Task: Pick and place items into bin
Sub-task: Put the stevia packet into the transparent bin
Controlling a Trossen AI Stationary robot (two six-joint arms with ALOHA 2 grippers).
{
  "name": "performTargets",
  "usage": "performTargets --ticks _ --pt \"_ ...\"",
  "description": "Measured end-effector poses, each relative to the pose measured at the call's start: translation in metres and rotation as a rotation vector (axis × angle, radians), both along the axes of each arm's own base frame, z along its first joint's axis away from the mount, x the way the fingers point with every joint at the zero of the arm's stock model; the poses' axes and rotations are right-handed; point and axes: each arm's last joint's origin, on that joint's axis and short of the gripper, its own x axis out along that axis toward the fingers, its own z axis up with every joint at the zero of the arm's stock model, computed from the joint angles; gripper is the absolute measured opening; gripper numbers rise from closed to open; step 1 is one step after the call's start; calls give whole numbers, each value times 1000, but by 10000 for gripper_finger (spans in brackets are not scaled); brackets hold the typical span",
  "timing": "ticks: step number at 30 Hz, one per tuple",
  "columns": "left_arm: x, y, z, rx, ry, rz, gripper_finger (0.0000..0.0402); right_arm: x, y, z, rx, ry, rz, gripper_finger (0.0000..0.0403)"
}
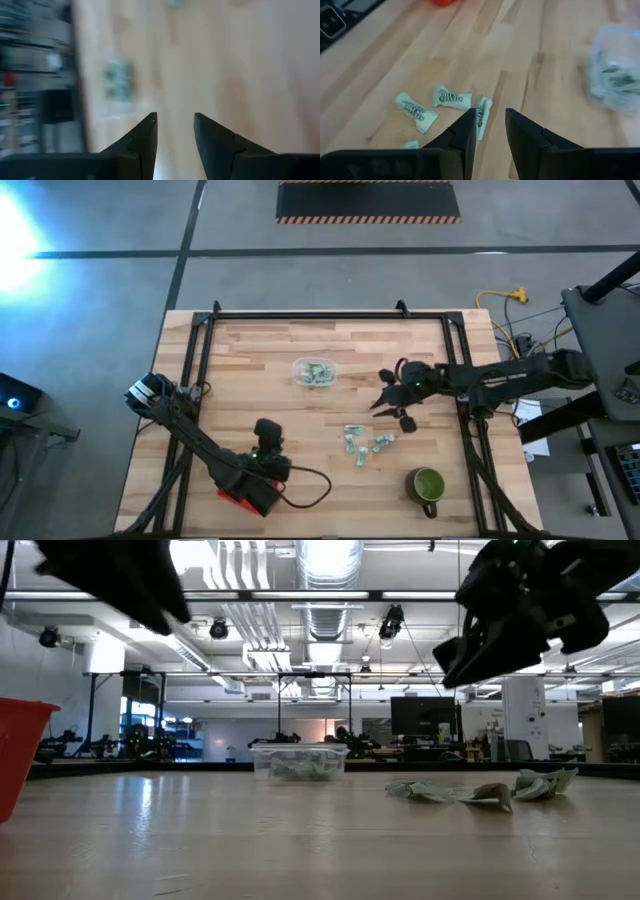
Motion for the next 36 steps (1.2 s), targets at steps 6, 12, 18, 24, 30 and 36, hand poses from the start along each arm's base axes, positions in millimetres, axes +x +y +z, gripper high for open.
performTargets --ticks 6,12,18,24,30,36 --pt "3 5 4 160 -132 20 111 22 0 -23 33 82 -16 108" --pt "3 5 5 195 -161 23 111 44 -1 -42 56 155 -34 138" --pt "1 7 0 179 -182 62 111 61 -1 -55 69 230 -38 170" --pt "-1 9 -3 191 -170 65 111 69 4 -59 73 267 -25 190" --pt "-1 9 -3 190 -172 66 111 74 19 -59 57 266 16 192" --pt "-1 9 -3 187 -175 68 111 75 25 -64 -23 278 -28 192"
